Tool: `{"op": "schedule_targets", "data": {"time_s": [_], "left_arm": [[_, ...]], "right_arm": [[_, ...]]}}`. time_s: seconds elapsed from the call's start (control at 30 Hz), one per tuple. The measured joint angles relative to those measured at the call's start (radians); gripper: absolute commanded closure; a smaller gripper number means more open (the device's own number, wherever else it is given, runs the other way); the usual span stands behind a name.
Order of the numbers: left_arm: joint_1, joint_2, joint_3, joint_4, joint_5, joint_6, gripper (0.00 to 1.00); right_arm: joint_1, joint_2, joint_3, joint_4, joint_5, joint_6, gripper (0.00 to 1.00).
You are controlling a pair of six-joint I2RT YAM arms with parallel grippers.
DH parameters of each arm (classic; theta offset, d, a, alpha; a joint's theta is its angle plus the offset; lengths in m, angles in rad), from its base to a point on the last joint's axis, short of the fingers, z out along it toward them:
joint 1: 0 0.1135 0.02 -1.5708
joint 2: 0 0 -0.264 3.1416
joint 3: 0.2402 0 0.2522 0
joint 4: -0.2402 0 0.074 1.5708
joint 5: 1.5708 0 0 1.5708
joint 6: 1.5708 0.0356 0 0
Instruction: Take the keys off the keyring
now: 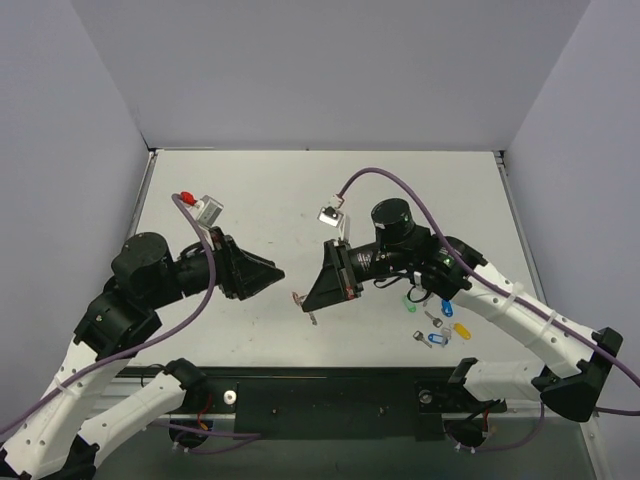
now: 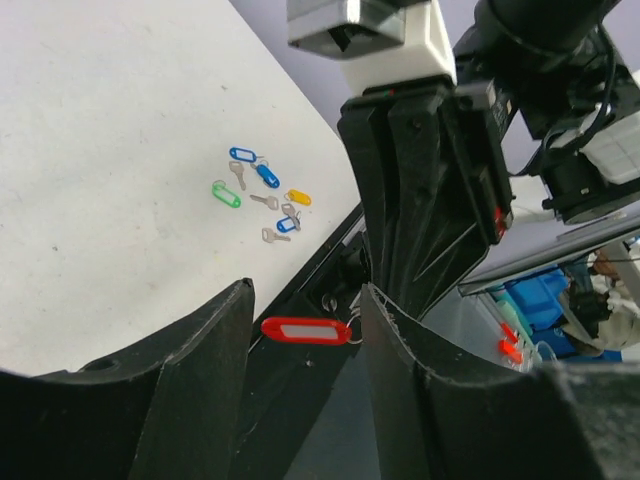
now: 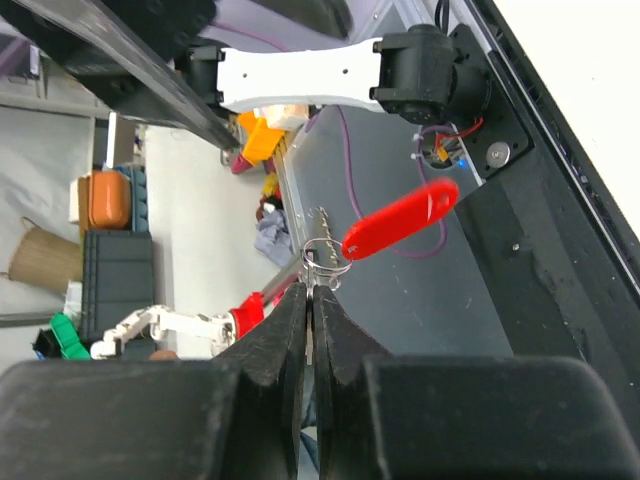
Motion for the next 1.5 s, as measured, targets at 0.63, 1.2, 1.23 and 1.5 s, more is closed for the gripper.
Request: {"op": "schedule_targets", "data": {"time_s": [0.63,1.2,1.23,1.5], "left_arm": [[-0.021,-0.02,-0.145,0.396,0.257,0.129,0.42],[-0.164,0.087,-0.104,0.394,0.295,0.218,0.43],[-0.178,0.092,-0.102,0.393,0.293,0.221,0.44],[-0.257,0.127,-0.081,0.388,0.262,0.263,0.63]], "right_arm": [[-0.12,-0.074,-0.066,0.098,-0.056,0.196,1.0],[-0.119,-0.128,-0.068,0.175,-0.103,0.255,1.0],[-0.119,-0.128,-0.068,0.176,-0.103,0.256,1.0],[-0.111,-0.134,-0.069,0.175,-0.107,0.255,1.0]]}}
